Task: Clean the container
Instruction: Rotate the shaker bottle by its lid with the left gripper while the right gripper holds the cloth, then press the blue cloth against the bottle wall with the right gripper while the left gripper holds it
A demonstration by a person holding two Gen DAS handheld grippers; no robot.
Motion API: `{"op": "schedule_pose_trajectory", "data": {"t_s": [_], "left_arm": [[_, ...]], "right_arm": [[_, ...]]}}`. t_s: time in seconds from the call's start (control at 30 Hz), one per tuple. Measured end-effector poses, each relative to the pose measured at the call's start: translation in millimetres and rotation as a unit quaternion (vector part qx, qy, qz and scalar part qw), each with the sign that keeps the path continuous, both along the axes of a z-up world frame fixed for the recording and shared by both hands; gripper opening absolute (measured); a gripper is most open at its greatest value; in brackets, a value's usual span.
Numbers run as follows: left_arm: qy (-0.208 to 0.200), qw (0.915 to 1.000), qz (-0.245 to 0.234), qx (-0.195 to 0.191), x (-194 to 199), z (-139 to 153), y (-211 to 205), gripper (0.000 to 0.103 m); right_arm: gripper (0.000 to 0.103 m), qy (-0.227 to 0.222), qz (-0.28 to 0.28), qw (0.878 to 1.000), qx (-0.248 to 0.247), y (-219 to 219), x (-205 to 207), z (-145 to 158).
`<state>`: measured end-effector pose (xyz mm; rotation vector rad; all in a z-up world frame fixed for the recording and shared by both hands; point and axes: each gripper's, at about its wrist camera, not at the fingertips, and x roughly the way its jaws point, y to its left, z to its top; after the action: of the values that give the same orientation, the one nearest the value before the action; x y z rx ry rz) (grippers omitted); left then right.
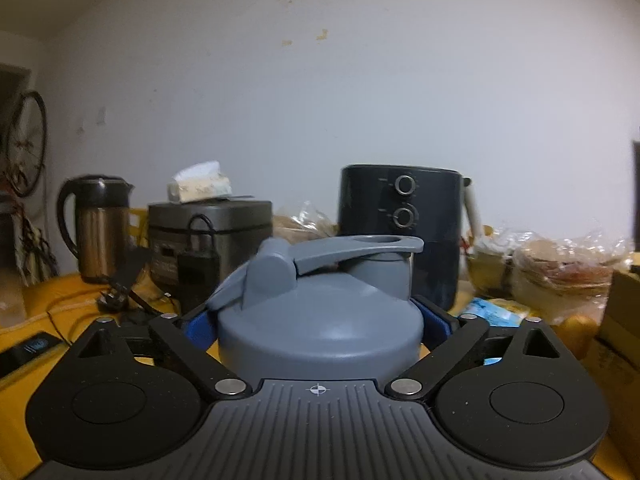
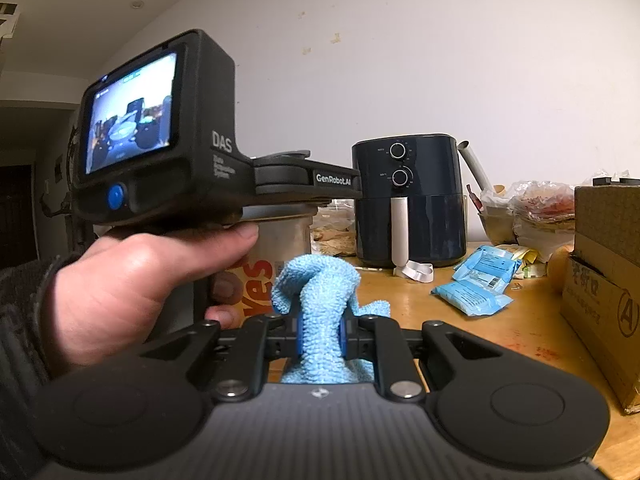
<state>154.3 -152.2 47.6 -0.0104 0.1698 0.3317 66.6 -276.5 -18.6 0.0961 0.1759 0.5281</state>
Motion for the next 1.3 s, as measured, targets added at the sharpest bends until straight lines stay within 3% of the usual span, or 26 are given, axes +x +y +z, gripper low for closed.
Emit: {"op": "schedule_pose_trajectory", "data": {"t_s": [0.4,0.77,1.0,1.3], "left_arm": [[-0.011,0.9974,-0.071,0.000,-1,-6,16,0.096],[-0.020,0.9891,-0.146,-0.002,0,-12,33,0.096],[-0.015,0.9801,-0.198,-0.007,3,-12,46,0.096],[-0.010,0.9618,-0.273,-0.015,5,-13,64,0.096]], "right_arm": [[0.011,0.000,0.001,1.000,0.001,0,1,-1],[0.011,0.000,0.003,1.000,0.002,1,2,0],[0.012,0.001,0.004,1.000,0.001,3,1,0],[0.013,0.001,0.005,1.000,0.002,5,-2,1]]}}
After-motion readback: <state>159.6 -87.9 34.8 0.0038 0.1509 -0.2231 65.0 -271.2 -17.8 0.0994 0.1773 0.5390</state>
